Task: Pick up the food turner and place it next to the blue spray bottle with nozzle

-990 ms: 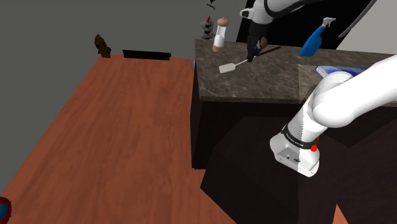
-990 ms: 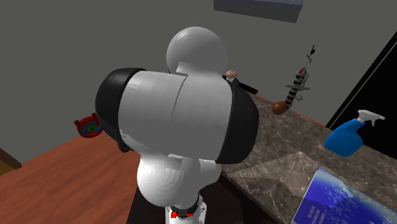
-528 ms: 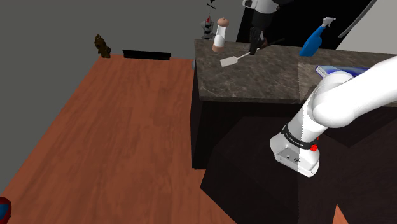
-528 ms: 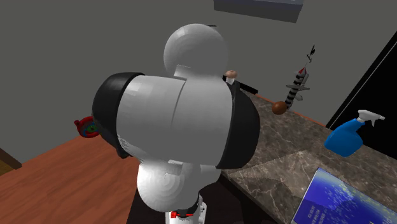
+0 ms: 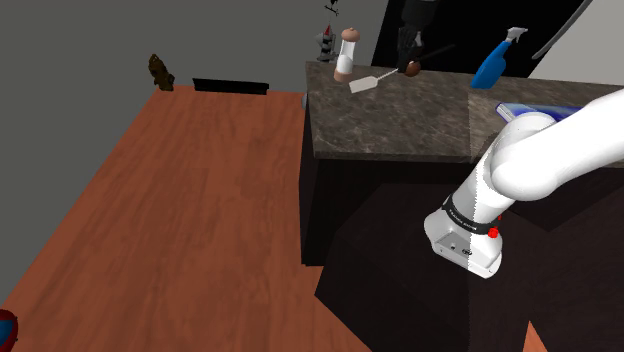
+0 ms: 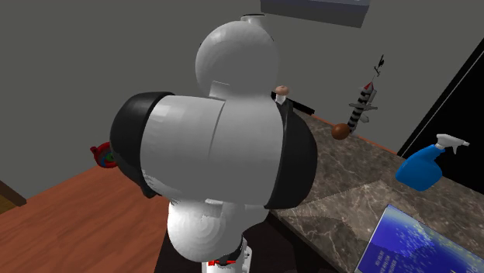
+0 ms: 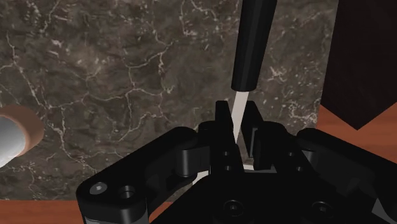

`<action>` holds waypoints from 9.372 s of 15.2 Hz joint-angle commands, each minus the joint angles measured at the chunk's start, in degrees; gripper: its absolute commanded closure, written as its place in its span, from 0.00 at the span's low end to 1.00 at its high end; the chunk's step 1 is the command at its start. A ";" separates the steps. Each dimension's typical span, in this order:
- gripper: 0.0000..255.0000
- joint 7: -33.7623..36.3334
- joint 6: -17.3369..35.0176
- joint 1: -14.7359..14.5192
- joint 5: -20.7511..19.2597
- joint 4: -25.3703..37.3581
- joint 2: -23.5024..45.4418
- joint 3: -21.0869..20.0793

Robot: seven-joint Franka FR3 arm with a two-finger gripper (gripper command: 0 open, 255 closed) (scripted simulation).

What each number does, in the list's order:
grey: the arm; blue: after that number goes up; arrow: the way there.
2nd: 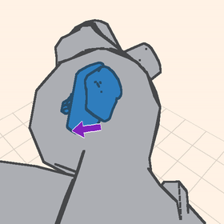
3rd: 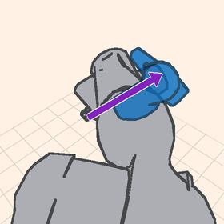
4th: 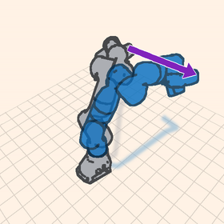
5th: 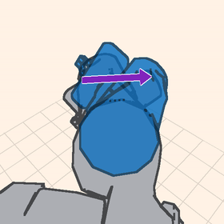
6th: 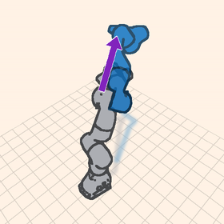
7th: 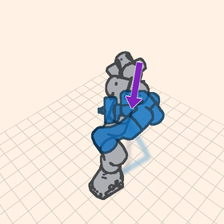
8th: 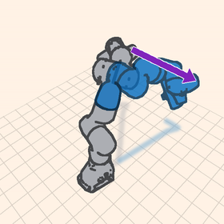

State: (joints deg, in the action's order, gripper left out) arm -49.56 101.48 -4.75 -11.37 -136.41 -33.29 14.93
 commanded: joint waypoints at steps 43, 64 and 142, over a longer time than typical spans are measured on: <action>1.00 -27.37 -18.59 4.87 -8.29 27.76 3.84 18.78; 1.00 -74.62 -15.23 15.12 21.25 57.01 47.00 56.06; 0.00 -75.76 20.97 12.26 24.62 21.31 49.01 52.45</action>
State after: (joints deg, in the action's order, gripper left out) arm -125.42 122.55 7.63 13.39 -115.12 15.83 67.29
